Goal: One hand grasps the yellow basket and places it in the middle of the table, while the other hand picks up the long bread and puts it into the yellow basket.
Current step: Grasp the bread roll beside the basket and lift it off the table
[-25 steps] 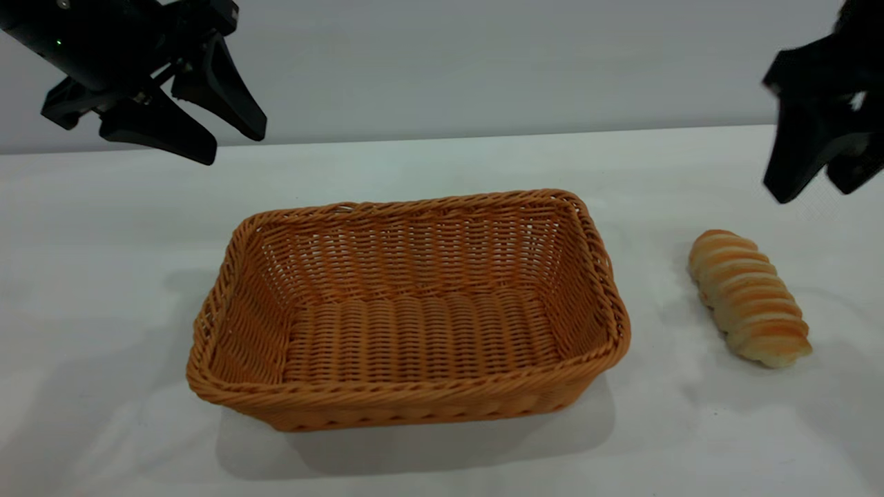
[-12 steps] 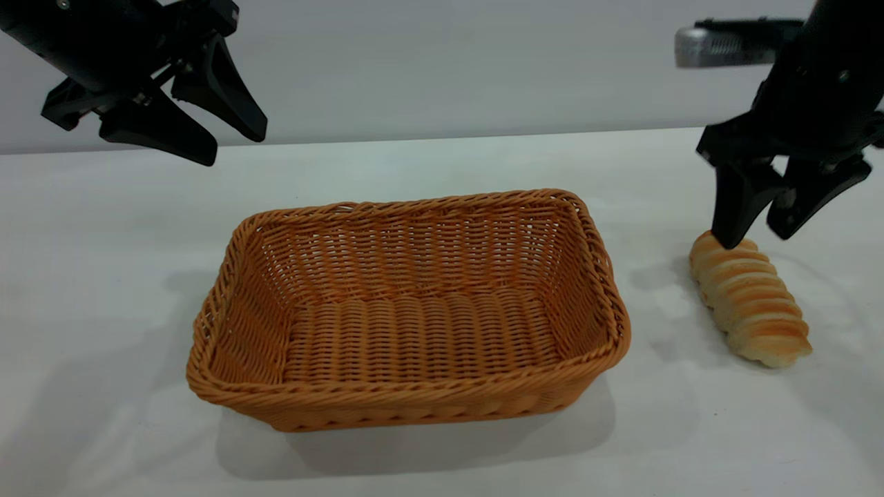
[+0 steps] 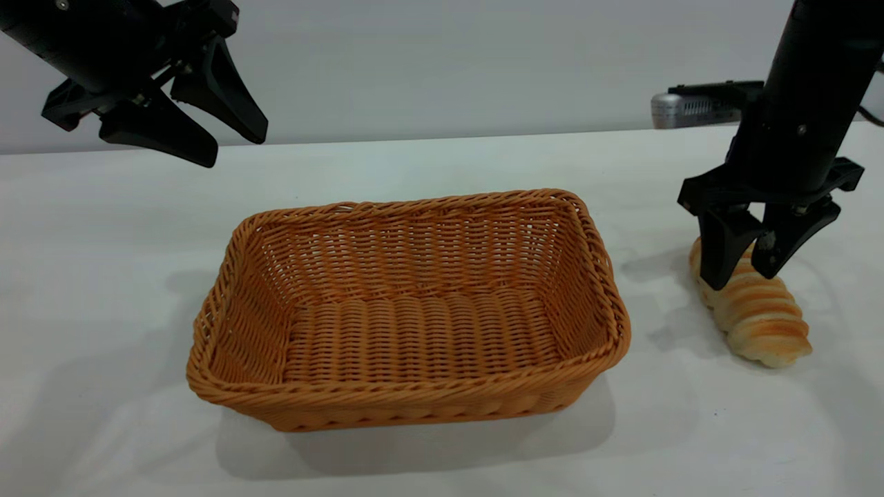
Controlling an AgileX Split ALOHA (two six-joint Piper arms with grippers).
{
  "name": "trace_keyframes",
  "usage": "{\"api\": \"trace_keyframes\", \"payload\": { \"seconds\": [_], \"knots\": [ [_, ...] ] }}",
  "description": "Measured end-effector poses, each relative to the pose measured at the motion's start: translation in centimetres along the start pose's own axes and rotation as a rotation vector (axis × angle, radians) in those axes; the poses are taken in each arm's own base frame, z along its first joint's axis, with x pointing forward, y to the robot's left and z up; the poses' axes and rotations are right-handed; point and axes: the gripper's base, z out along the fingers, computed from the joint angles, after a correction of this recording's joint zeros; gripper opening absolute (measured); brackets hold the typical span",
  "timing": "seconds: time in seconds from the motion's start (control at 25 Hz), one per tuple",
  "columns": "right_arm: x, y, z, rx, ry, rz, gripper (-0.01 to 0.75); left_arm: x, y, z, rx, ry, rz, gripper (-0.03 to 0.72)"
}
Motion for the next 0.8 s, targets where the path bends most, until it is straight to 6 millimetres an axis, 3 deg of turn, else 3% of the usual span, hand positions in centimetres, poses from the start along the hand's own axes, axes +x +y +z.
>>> {"api": "trace_keyframes", "payload": {
  "seconds": [0.4,0.8],
  "knots": [
    [-0.1,-0.7,2.2,0.037,0.055,-0.030,0.536,0.1,0.0,0.0,0.003,0.007,0.013,0.505],
    [0.0,-1.1,2.4,0.081,0.068,-0.052,0.536,0.1,0.0,0.0,0.004,0.009,0.034,0.505]
  ]
}}
